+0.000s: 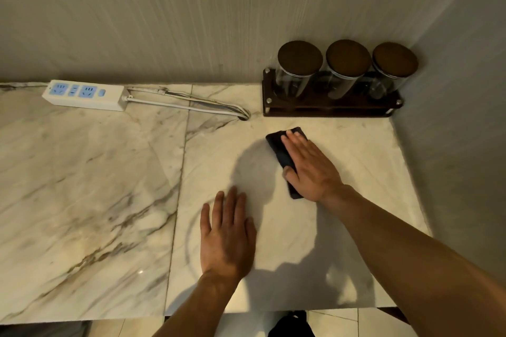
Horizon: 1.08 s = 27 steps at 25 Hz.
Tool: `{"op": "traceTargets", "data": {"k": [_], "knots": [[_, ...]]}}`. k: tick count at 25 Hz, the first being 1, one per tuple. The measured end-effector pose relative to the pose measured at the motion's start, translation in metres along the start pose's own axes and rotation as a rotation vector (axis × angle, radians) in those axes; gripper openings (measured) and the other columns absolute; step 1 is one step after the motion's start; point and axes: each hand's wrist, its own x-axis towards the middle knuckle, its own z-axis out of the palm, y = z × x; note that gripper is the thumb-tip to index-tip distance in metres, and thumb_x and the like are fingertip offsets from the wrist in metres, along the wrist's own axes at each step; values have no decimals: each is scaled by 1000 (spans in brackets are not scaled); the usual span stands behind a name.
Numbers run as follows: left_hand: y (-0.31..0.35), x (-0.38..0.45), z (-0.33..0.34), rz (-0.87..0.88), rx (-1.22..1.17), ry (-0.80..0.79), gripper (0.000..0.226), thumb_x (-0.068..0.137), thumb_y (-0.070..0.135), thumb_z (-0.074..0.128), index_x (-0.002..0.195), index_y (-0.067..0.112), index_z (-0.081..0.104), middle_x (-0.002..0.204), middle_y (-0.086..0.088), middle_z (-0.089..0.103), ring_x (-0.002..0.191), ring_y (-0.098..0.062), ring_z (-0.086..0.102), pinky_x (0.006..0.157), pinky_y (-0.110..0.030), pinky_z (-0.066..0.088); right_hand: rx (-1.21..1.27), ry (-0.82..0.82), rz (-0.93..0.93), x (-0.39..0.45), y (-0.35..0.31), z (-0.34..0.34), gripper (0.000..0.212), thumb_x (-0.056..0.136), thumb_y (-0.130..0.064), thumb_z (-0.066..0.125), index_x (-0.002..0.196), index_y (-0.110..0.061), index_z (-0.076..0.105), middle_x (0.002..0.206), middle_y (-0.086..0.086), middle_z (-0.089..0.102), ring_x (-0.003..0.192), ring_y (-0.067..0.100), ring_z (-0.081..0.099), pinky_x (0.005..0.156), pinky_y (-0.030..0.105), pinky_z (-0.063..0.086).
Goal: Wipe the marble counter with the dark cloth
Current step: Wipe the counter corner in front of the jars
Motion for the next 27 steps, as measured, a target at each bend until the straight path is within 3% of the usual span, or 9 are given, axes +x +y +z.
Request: {"op": "traceTargets", "data": {"k": [15, 20, 27], "knots": [[0, 0, -1, 10, -16, 3, 52, 93, 37, 33, 138, 15, 46, 147, -6, 44, 138, -26, 33, 111, -48, 15, 167, 213, 644, 22, -29, 8, 67, 97, -41, 28, 151, -11, 2, 160, 10, 3, 146, 25, 0, 119, 39, 3], [-1, -2, 1, 21, -20, 0, 52, 95, 37, 31, 141, 13, 43, 149, -8, 40, 140, -27, 29, 113, -49, 13, 181, 280, 730, 5, -38, 15, 67, 97, -38, 30, 151, -8, 5, 160, 13, 6, 146, 27, 2, 119, 41, 5], [-1, -3, -2, 39, -47, 10, 52, 95, 34, 34, 141, 11, 42, 148, -12, 41, 139, -32, 31, 113, -55, 21, 200, 274, 783, -29, -51, 25, 68, 97, -37, 30, 151, -5, 3, 159, 15, 3, 146, 27, -1, 118, 38, 1]]}}
